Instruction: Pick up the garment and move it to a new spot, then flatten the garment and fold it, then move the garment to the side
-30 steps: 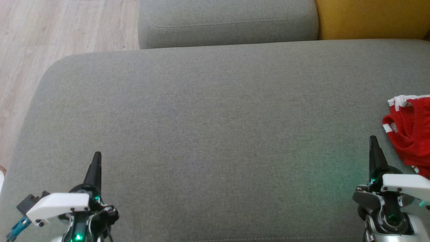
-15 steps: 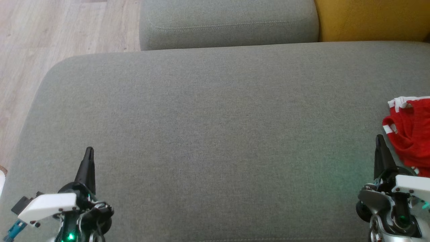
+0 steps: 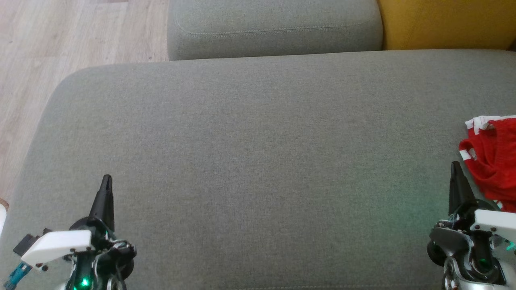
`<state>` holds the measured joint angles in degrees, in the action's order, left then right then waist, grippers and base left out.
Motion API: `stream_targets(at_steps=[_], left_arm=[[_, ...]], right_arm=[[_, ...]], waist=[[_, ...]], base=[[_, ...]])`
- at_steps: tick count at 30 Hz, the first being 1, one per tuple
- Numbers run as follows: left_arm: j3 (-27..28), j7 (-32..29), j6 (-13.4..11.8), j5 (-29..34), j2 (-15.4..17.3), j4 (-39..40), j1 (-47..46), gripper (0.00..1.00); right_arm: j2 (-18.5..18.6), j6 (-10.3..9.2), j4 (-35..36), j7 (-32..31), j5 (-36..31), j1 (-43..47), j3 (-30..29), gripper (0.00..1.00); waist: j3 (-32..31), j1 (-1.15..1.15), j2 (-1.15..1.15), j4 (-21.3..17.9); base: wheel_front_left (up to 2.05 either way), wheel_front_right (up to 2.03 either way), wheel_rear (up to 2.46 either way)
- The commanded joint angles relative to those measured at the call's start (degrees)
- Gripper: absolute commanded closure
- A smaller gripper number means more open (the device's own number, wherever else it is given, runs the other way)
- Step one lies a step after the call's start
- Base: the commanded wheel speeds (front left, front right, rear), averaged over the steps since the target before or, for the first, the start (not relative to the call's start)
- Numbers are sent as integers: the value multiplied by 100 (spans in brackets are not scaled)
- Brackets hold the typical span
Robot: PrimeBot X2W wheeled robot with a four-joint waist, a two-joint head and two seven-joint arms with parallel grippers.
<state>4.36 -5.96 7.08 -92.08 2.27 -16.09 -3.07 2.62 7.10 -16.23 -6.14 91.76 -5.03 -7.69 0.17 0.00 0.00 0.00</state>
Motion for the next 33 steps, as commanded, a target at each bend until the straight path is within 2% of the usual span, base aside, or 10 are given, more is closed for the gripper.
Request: stream_targets(at_steps=[1,33], left_arm=[[193,-34,41,-28,82,204,-310,100],[205,-43,41,-18,73,204,-311,100]], right_arm=[[26,39,221,-35,40,-116,116,100],[26,39,221,-35,40,-116,117,100]], waist=[[0,0,0,0],[0,0,0,0]], base=[[0,0,0],[0,0,0]])
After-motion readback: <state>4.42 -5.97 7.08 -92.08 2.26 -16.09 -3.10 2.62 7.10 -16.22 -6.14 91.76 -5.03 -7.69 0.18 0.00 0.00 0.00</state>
